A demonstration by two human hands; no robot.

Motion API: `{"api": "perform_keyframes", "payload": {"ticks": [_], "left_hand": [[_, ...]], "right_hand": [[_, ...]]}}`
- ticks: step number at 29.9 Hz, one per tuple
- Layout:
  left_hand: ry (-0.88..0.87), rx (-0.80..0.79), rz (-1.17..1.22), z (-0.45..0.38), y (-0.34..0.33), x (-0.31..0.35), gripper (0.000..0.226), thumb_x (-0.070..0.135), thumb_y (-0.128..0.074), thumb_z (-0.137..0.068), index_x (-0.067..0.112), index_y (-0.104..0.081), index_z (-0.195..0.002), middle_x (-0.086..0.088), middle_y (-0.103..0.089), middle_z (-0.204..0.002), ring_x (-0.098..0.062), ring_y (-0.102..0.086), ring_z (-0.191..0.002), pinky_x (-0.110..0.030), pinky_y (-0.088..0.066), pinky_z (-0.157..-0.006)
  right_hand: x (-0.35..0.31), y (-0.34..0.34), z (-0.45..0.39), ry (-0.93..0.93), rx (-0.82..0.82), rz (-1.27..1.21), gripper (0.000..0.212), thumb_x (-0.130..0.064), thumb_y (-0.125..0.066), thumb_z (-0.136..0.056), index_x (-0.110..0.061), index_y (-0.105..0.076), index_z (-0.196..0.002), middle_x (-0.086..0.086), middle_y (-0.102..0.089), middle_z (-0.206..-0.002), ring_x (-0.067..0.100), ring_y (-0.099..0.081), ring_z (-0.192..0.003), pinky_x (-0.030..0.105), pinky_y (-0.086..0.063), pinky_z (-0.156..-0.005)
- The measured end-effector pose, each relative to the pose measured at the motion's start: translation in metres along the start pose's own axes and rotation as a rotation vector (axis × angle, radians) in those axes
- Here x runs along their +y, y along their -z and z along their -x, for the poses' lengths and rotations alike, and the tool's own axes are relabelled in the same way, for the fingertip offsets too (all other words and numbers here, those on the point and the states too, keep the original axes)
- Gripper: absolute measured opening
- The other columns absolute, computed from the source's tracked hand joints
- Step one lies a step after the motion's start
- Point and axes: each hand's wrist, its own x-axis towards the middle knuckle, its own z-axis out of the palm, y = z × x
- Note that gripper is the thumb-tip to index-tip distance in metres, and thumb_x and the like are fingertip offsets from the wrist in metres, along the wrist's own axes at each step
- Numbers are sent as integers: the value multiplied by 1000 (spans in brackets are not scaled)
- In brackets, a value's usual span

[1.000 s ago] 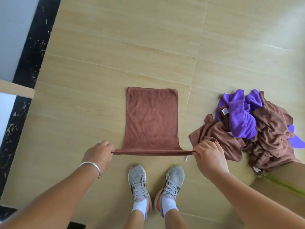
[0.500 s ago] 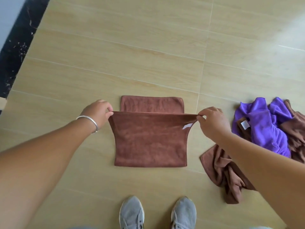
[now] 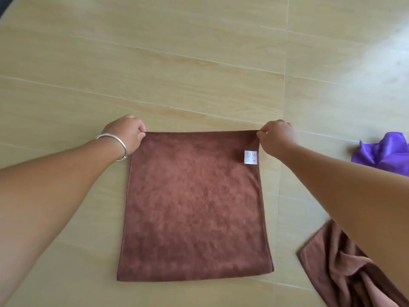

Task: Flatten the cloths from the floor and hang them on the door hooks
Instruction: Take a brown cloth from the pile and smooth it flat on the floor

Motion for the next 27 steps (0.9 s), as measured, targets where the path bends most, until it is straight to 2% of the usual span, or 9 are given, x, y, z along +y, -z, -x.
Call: {"api": "perform_keyframes", "payload": {"ticks": [3, 5, 7, 9, 11, 14, 18, 23, 27], "left_hand": [[27, 55, -8, 0, -19, 1, 6, 20, -58, -91, 21, -62, -95, -5, -56, -113, -32, -57, -96, -37, -44, -74], [29, 139, 24, 3, -28, 6, 20, 14, -60, -88, 19, -60, -107, -7, -53, -120, -34, -56, -103, -40, -45, -77], [-96, 260, 43, 15, -32, 15, 43, 5, -63, -81, 15, -54, -122, -12, -47, -133, -37, -49, -117, -48, -44, -93], [-303, 335, -16, 36, -41, 22, 51, 12, -60, -81, 16, -50, -131, -13, -41, -143, -36, -39, -131, -51, -33, -107], [-387, 290, -57, 65, -59, 29, 55, 33, -52, -87, 21, -43, -140, -11, -35, -150, -31, -30, -139, -51, -23, -113], [-253, 101, -105, 96, -88, 34, 71, 61, -31, -87, 29, -23, -150, -8, -17, -159, -26, -13, -146, -51, -11, -117], [-182, 61, -154, 94, -101, 26, 76, 73, -16, -86, 35, -9, -151, -8, -6, -160, -26, -4, -147, -54, -6, -117], [-184, 63, -192, 71, -97, 21, 78, 78, -4, -83, 38, 2, -150, -5, 3, -161, -23, 4, -147, -53, -1, -117], [-169, 44, -192, 25, -84, 22, 79, 79, -1, -81, 39, 4, -150, -3, 7, -161, -21, 8, -147, -51, 4, -117]], "right_hand": [[-1, -19, -8, -40, 26, 2, 24, -25, -50, -91, -17, -70, -102, 11, -59, -114, 32, -46, -113, 40, -42, -93], [-3, -28, -11, -66, 65, -16, 28, -22, -48, -89, -20, -66, -110, 9, -56, -118, 31, -45, -115, 40, -42, -94], [-5, -36, -6, -37, 167, -79, 39, -16, -46, -85, -21, -57, -122, 7, -51, -127, 29, -44, -119, 40, -38, -99], [-8, -43, 9, 135, 284, -136, 43, -15, -47, -84, -21, -52, -126, 5, -48, -133, 27, -43, -121, 39, -35, -104], [-10, -55, 34, 400, 288, -95, 41, -20, -49, -86, -21, -51, -128, 3, -47, -136, 26, -43, -124, 42, -34, -107], [-4, -77, 68, 654, 148, 122, 48, -41, -47, -94, -24, -44, -139, 3, -39, -148, 26, -33, -138, 48, -24, -116], [6, -96, 84, 629, 49, 279, 68, -65, -29, -94, -25, -29, -149, 8, -24, -157, 28, -19, -145, 51, -15, -118], [-3, -95, 71, 585, 22, 316, 71, -67, -20, -95, -25, -24, -152, 8, -18, -159, 27, -12, -147, 50, -11, -119], [-20, -79, 33, 541, -1, 440, 71, -64, -7, -95, -25, -11, -154, 9, -9, -161, 27, -5, -148, 49, -6, -120]]}}
